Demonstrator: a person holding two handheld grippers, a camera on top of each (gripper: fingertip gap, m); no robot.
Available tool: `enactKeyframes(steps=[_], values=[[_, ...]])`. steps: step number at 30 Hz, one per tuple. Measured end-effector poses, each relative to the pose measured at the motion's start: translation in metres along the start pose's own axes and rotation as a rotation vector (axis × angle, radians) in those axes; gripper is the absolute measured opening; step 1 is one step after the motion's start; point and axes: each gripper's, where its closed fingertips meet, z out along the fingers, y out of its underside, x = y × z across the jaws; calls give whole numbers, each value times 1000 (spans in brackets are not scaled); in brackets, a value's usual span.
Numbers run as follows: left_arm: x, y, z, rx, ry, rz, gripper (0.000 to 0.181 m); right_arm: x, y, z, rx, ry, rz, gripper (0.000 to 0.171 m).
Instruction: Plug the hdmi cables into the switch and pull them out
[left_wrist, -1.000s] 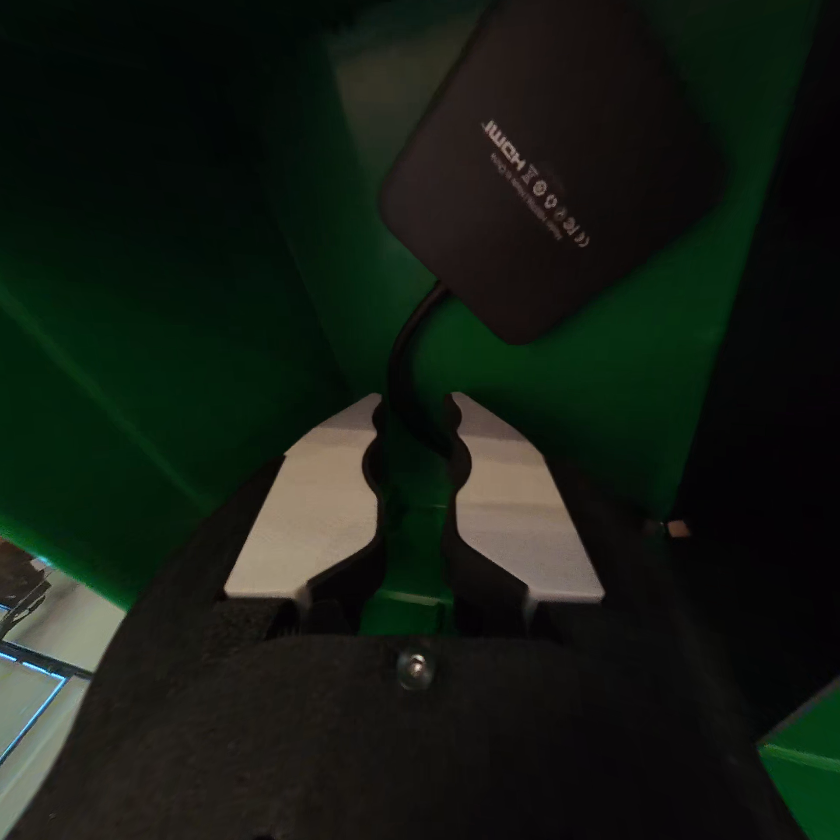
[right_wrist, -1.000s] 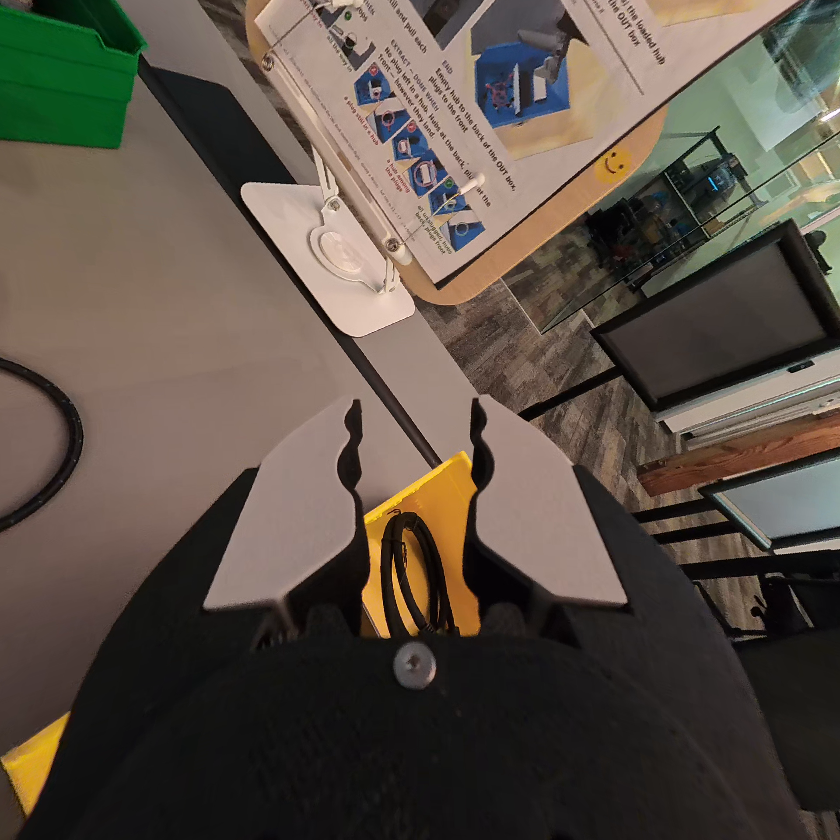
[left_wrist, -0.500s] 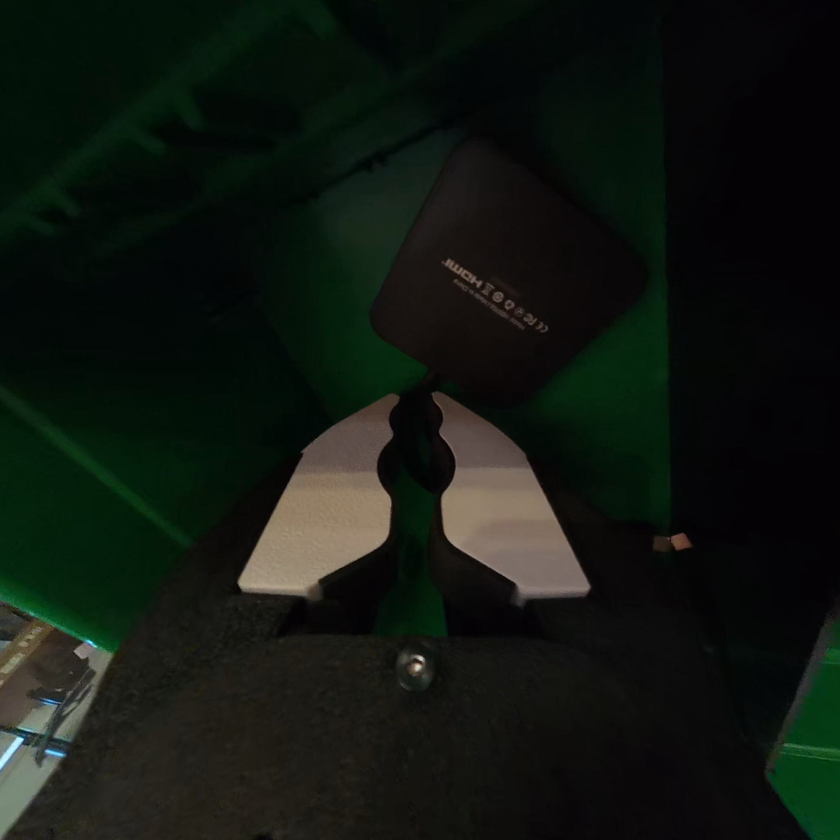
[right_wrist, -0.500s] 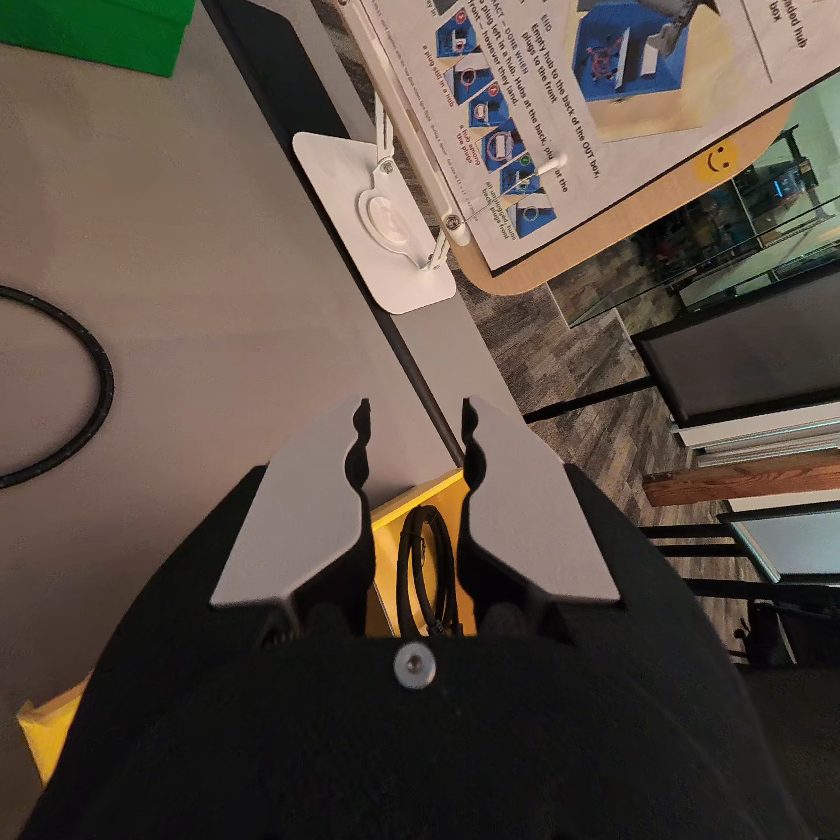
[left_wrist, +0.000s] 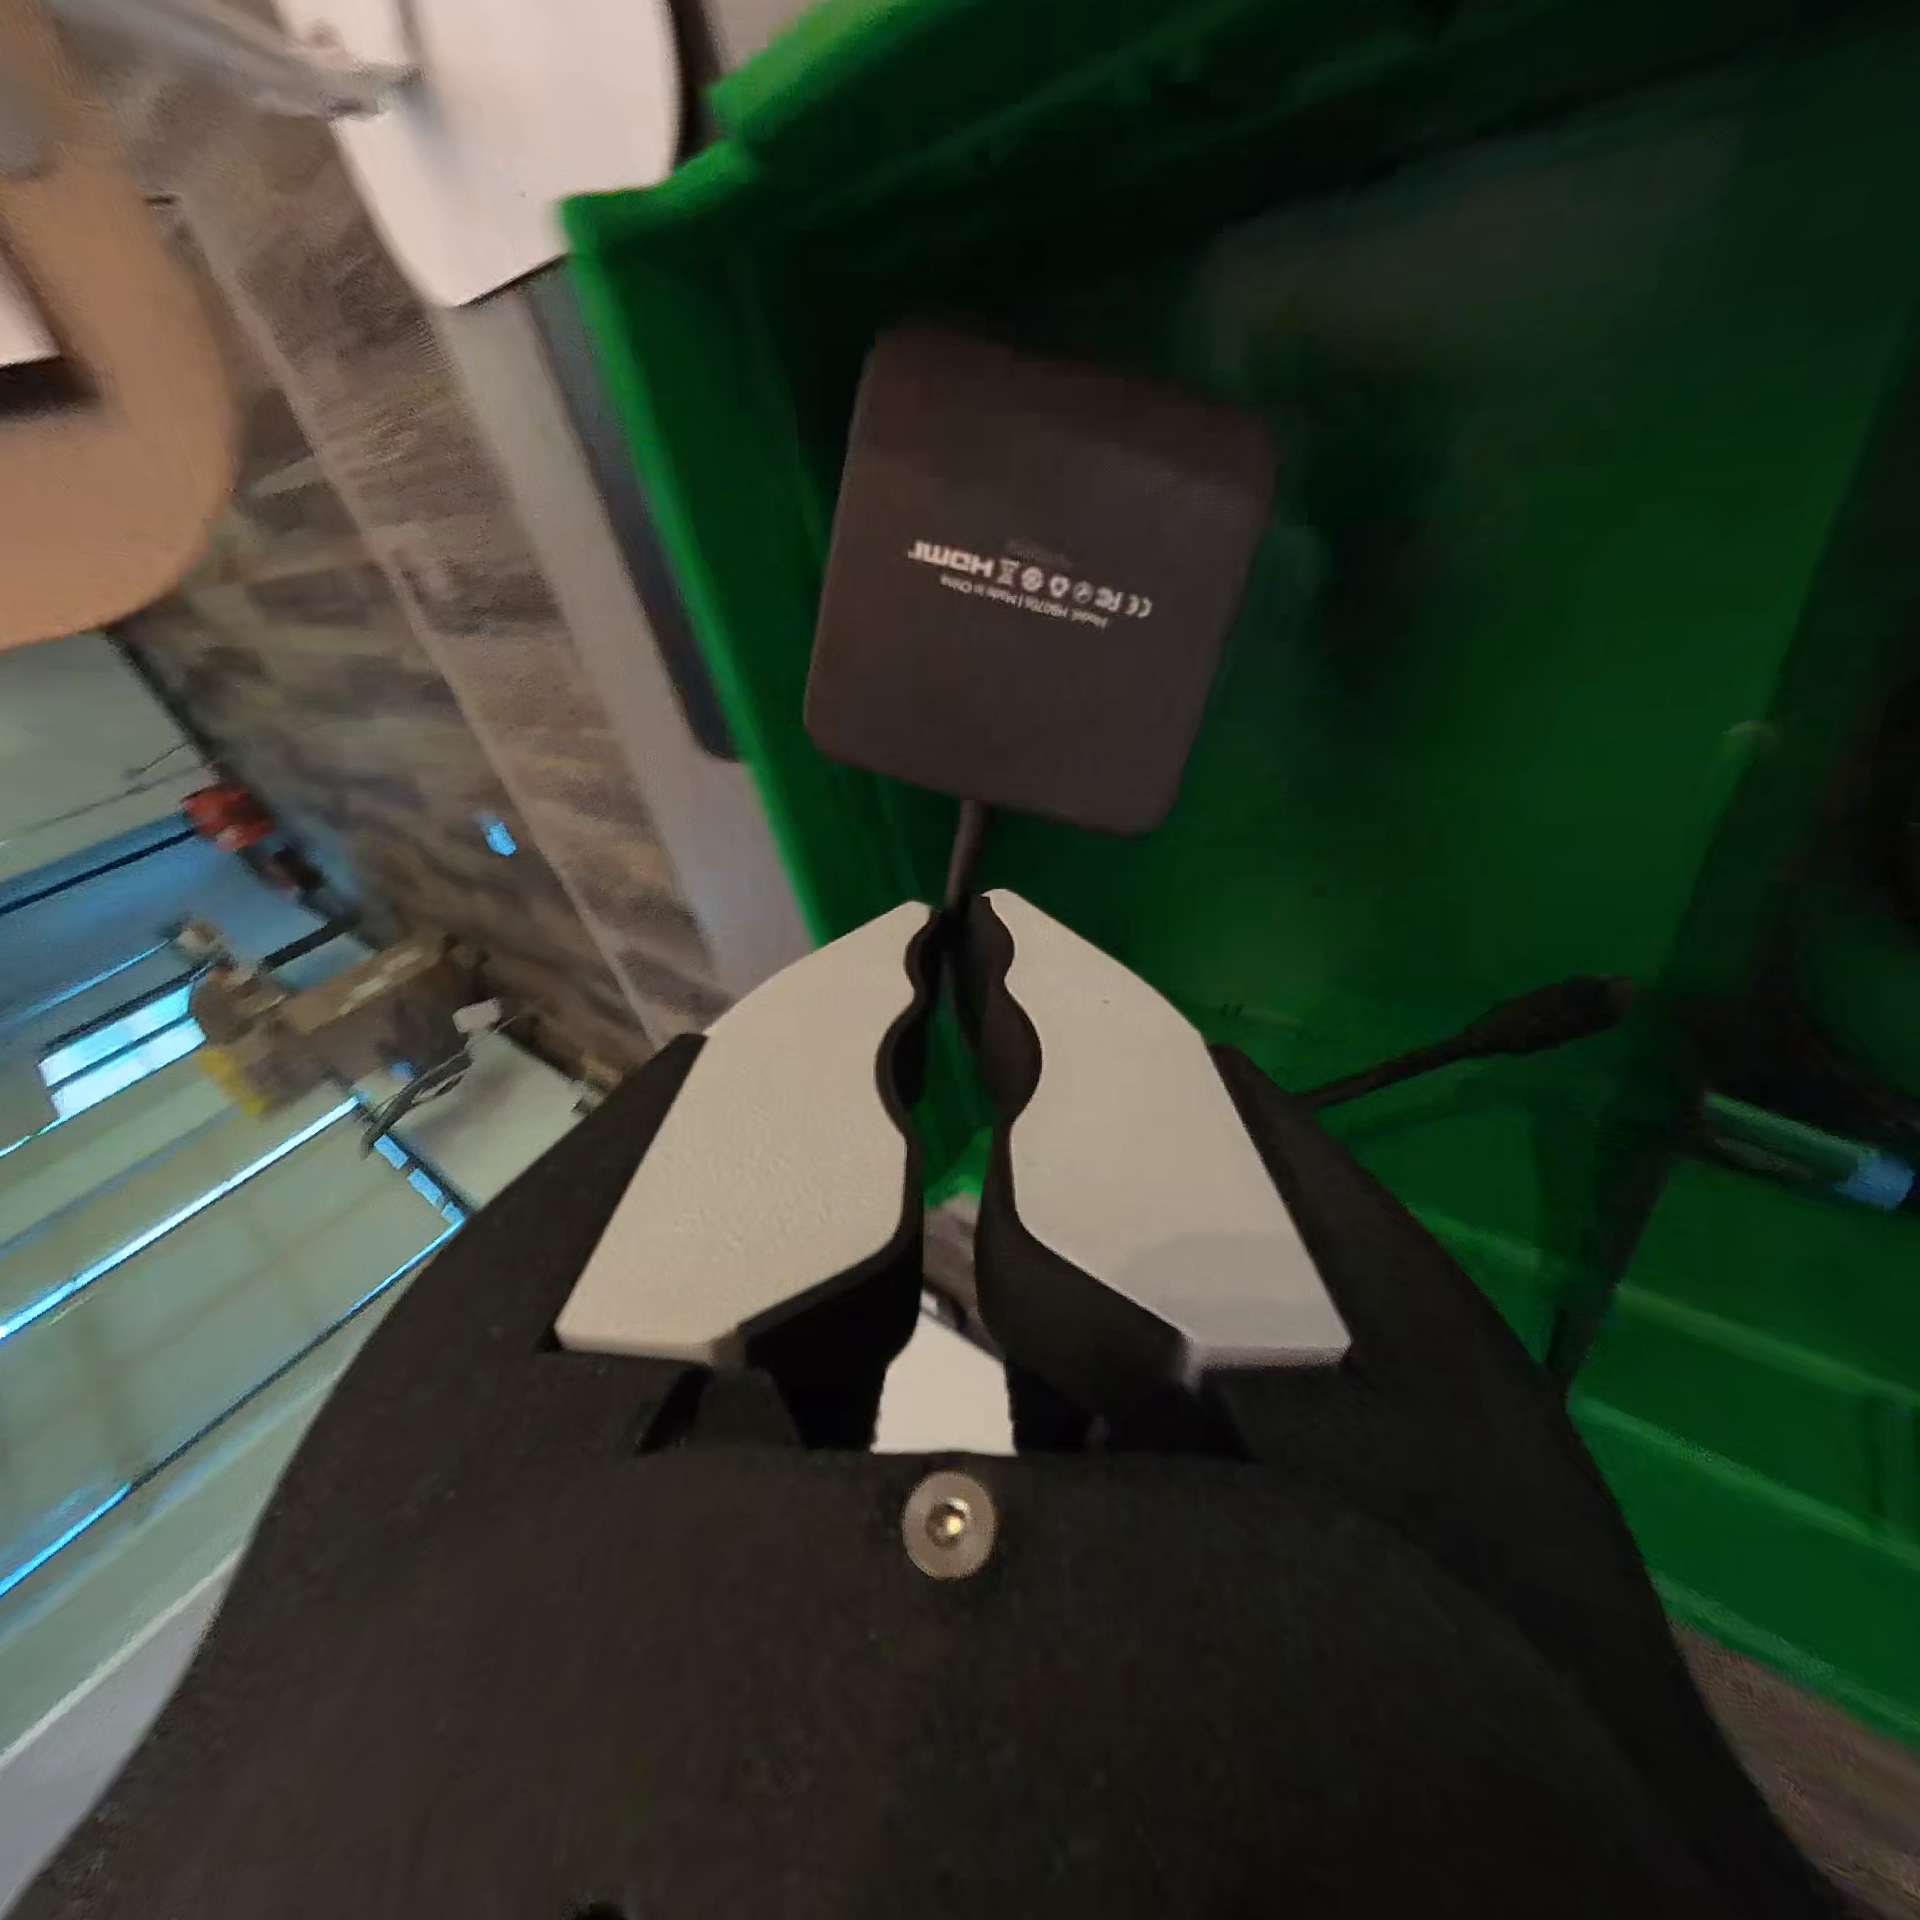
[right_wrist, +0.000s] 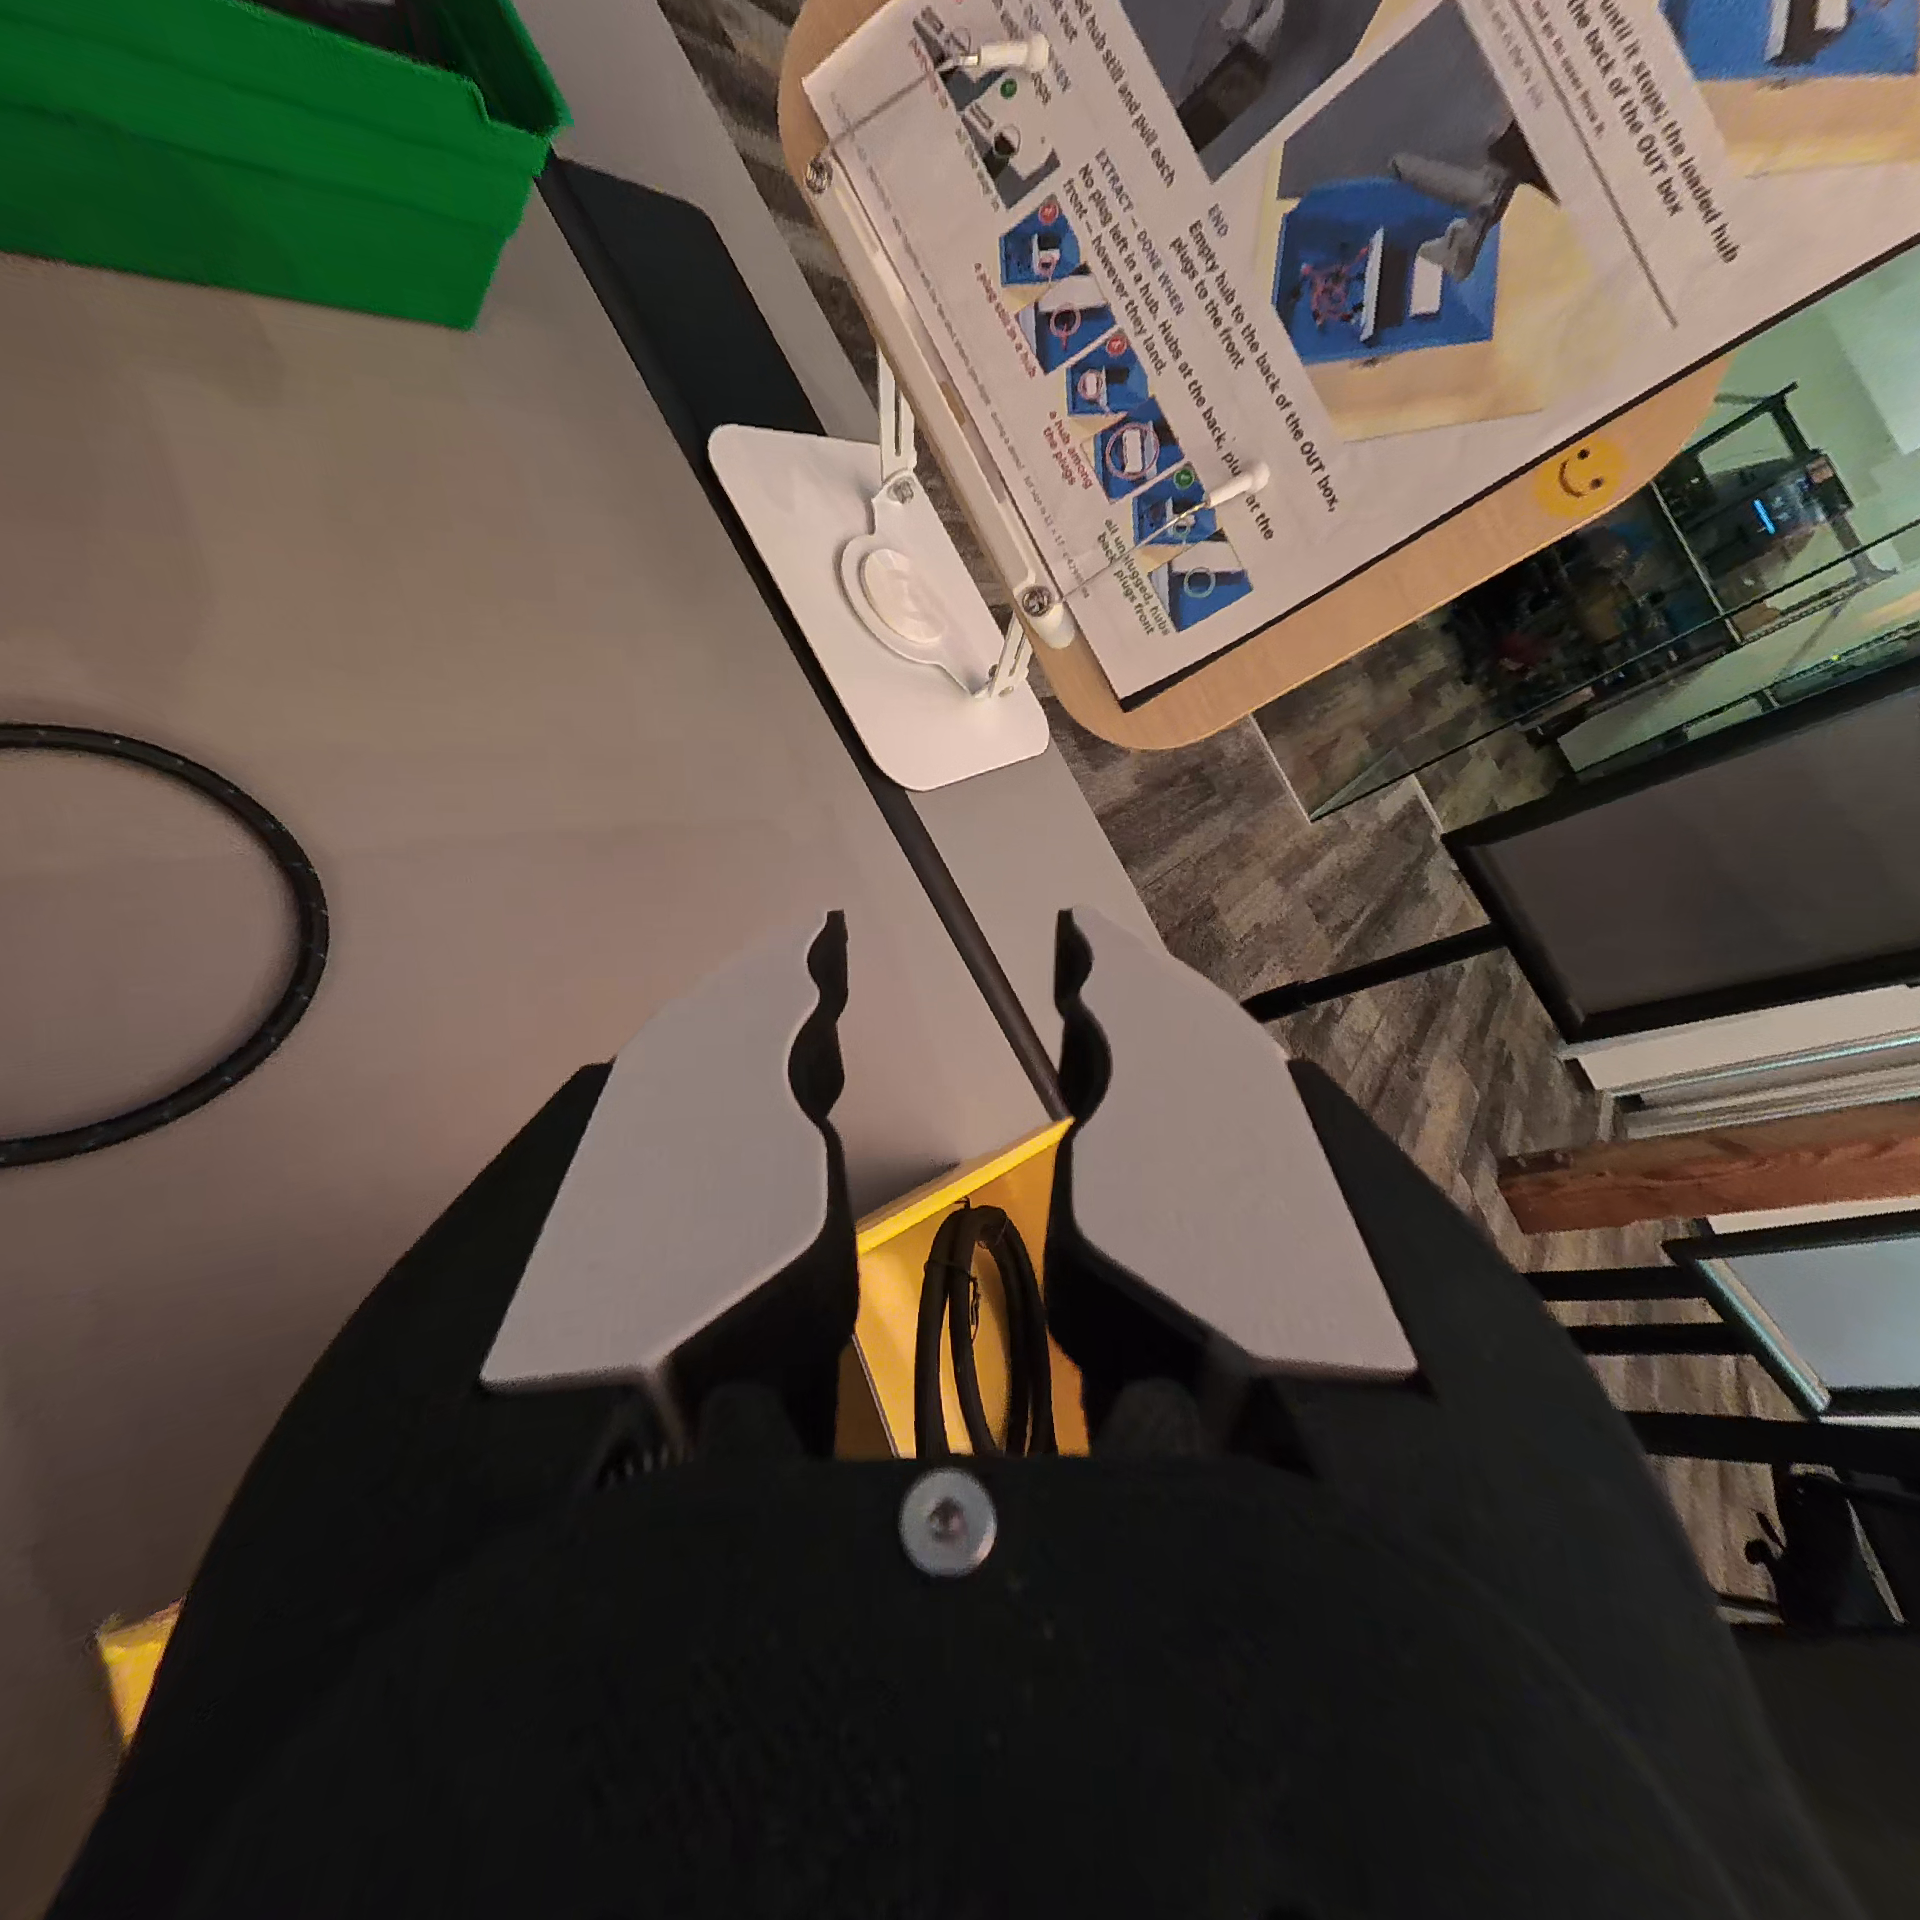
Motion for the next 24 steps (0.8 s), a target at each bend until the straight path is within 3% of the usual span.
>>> enactKeyframes(steps=[6,11,15,19,22,24], values=[[-39,2,-84,-45,-192,-25,4,0,-20,-12,84,2,7,38],[-67,-21,-163,-54,-309,-10,4,-4,-43,-21,175,-2,6,38],[-70,-73,-220,89,-290,-44,4,-16,-70,-26,305,-31,0,40],[-60,-139,-264,313,-207,-74,5,-39,-117,-34,581,-9,-85,55],[-51,-179,-286,437,-150,-73,4,-52,-140,-43,696,180,-289,61],[-44,-199,-294,491,-103,-66,5,-53,-146,-46,678,351,-437,60]])
